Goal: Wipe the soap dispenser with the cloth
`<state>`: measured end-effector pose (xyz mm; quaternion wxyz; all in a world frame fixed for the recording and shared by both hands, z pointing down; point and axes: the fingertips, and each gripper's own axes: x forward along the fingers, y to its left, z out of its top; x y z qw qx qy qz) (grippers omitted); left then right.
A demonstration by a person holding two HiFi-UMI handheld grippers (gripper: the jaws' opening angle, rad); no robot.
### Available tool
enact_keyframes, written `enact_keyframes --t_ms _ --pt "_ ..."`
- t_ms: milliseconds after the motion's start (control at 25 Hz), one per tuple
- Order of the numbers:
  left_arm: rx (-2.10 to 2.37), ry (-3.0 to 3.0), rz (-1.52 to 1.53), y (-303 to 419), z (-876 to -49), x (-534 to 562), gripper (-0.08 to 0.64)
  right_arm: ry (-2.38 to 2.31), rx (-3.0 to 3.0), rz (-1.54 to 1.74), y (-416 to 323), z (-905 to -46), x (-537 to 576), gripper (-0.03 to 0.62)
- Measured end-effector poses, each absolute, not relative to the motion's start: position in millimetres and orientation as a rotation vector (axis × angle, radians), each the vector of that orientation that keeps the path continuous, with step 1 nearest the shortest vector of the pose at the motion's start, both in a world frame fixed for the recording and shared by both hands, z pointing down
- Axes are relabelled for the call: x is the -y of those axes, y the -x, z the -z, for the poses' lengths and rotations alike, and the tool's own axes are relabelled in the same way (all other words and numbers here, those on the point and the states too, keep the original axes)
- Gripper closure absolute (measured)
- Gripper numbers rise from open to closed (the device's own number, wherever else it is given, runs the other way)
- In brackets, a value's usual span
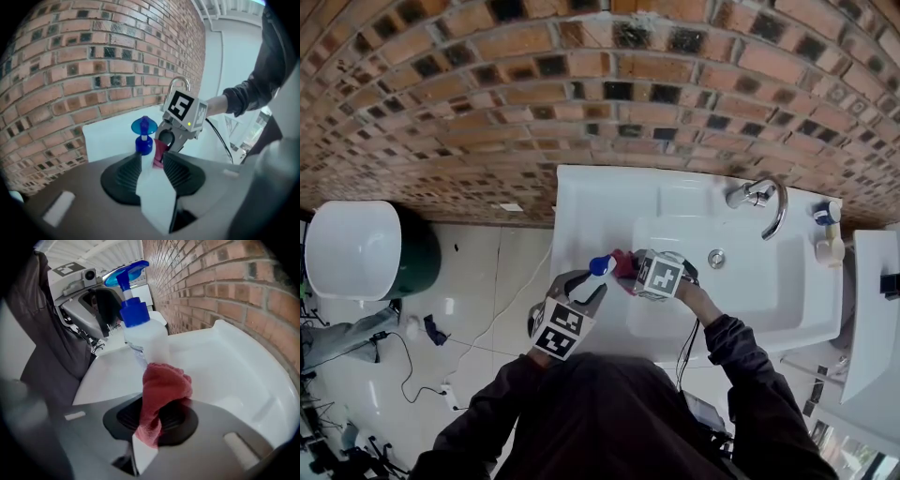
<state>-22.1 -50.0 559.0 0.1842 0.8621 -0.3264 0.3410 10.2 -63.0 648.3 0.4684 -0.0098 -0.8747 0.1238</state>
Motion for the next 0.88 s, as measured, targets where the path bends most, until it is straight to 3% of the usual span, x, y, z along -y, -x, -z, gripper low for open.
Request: enact_keyframes --t_ms 160,520,760,880 --pt "0.938 -2.422 -0.949 24 -556 48 0.411 -0.011 2.169 -0.205 -27 -624 84 0.522" --pt "0.943 -2.369 -0.953 20 -561 40 0.411 0.178 1.989 0.504 -3 -606 94 0.522" --pt "0.976 -2.363 -0.945 32 -558 46 0.407 0.283 1.977 0.52 -9 -606 61 0.523" --pt "0.966 -2.391 -0.949 33 -555 50 0.372 0.316 1.99 0.513 -3 -605 37 0.523"
